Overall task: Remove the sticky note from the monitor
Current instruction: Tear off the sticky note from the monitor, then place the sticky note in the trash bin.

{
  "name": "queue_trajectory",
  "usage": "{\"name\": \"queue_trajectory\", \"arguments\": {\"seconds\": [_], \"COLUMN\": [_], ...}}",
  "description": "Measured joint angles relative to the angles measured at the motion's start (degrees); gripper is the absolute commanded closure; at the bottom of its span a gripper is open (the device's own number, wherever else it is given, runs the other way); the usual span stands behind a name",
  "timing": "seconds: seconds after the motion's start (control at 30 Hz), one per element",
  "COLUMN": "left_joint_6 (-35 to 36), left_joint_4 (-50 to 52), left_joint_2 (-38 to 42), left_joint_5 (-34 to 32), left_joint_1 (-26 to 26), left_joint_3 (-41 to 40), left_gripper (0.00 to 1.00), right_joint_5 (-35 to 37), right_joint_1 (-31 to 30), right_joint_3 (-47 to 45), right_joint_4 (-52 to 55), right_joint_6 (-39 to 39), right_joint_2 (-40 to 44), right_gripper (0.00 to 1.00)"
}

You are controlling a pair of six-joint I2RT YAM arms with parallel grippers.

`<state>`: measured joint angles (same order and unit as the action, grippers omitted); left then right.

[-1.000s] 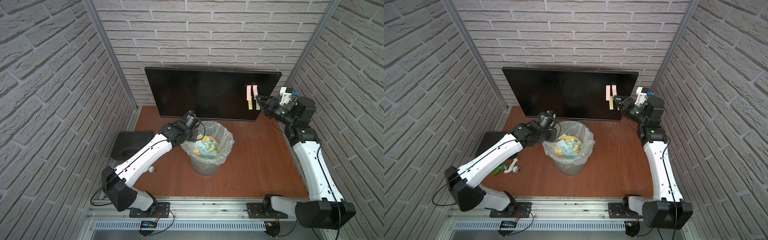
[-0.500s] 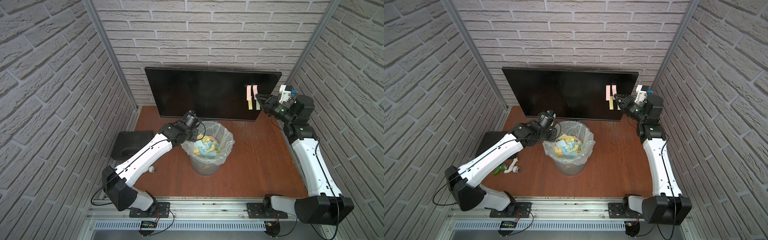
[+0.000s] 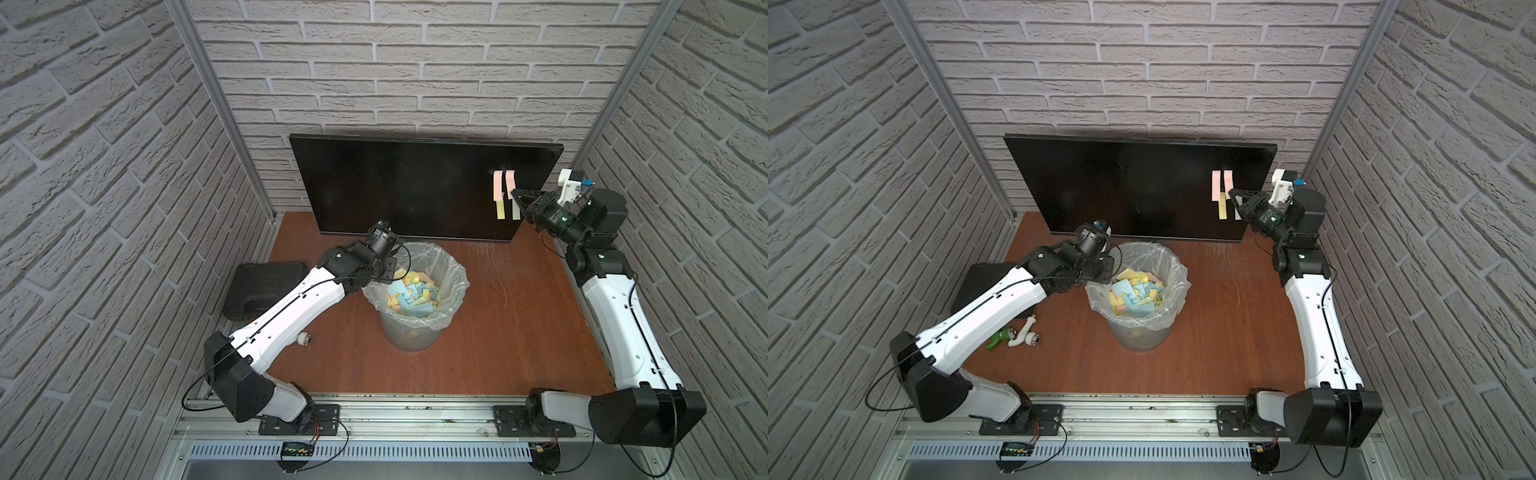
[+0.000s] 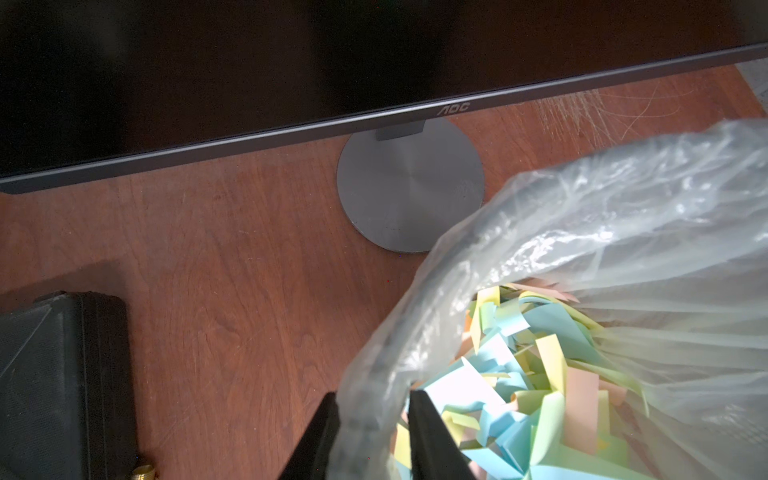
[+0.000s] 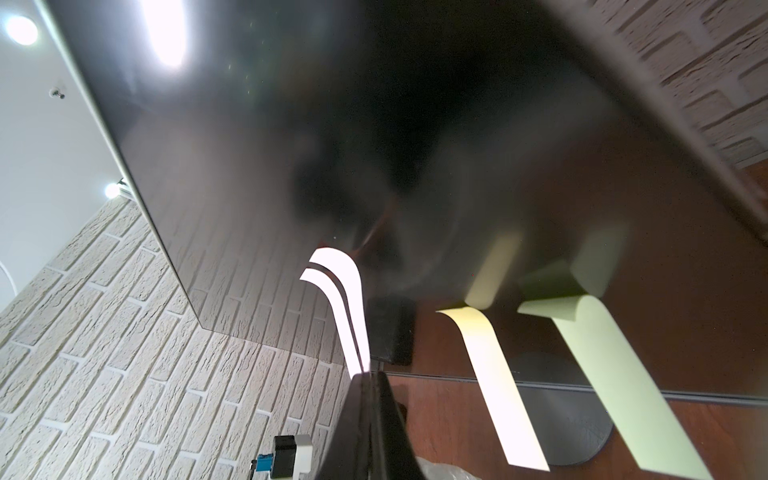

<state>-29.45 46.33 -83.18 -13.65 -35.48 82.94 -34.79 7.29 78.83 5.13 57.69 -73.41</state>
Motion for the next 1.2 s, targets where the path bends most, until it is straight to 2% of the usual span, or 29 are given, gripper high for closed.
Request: {"name": "queue_trajectory", "arguments": {"seconds": [0.93, 1.07, 1.2], "left_joint_6": [-0.22, -0.22, -0.22], "left_joint_4": [-0.09, -0.09, -0.09], "left_joint_2": [0.00, 0.00, 0.00], "left_joint_5": [0.13, 0.13, 0.15], "left_joint_1": [0.00, 0.00, 0.00], "left_joint_3": [0.00, 0.00, 0.00], "left_gripper": [0.69, 0.69, 0.69], "right_joint_5": [-0.28, -0.44, 0.22], "right_joint_1": [-0.20, -2.40, -8.13], "right_joint_3": [2.19, 2.19, 2.19], "right_joint_4": [2.03, 4.13, 8.46], "right_joint_6": [-1.81, -3.78, -8.81], "right_joint_2": [4.90, 6.34, 8.41], "right_gripper": [0.97, 0.97, 0.97]}}
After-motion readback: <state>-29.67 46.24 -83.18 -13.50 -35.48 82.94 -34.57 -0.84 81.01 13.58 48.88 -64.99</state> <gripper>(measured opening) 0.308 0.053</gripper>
